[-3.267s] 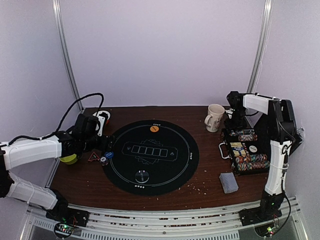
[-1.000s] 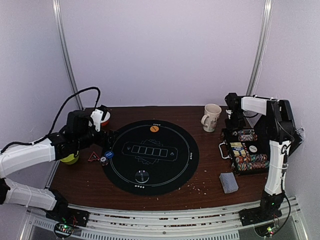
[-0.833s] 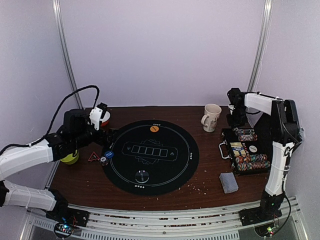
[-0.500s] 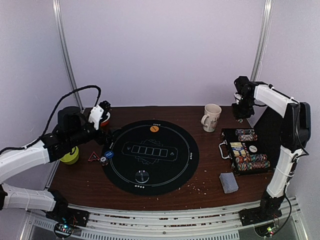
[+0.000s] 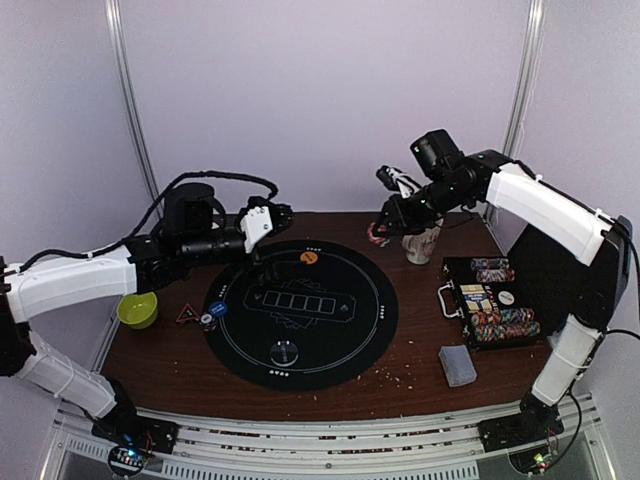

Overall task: Distribute texas hold em gaming equipment
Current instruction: Pass from the right arm to the left

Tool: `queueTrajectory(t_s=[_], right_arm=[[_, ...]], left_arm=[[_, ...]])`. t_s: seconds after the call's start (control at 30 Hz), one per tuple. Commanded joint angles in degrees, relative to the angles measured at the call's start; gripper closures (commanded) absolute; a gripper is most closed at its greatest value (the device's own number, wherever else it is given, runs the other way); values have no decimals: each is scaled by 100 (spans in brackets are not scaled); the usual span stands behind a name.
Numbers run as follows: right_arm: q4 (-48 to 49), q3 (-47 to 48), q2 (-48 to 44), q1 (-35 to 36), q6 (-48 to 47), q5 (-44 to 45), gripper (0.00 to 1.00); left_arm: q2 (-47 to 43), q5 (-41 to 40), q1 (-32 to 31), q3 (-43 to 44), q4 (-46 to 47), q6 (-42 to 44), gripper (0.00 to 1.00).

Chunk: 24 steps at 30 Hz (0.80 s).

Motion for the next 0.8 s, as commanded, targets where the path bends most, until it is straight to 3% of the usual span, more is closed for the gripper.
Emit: queueTrajectory(t_s=[0.0, 0.13, 0.23, 0.53, 0.63, 0.77], right_arm=[[995, -6, 379, 497, 662, -1749, 100], [1541, -12, 657, 746, 1134, -2100, 100], [1887, -67, 783, 869, 1411, -2351, 100], [2223, -92, 958, 1037, 1700, -2205, 100], [2259, -96, 981, 1039, 1740, -2118, 100], [2388, -76, 1028, 1041, 1842, -2102, 100]], left_arm=[[464, 301, -165, 359, -37, 785, 2], [816, 279, -223, 435, -167, 954, 2], [977, -75, -229, 501, -67, 655, 8], [1430, -679, -227, 798, 38, 73, 19], [1479, -851, -224, 847, 179, -151, 29], [1580, -648, -225, 967, 43, -199, 30]])
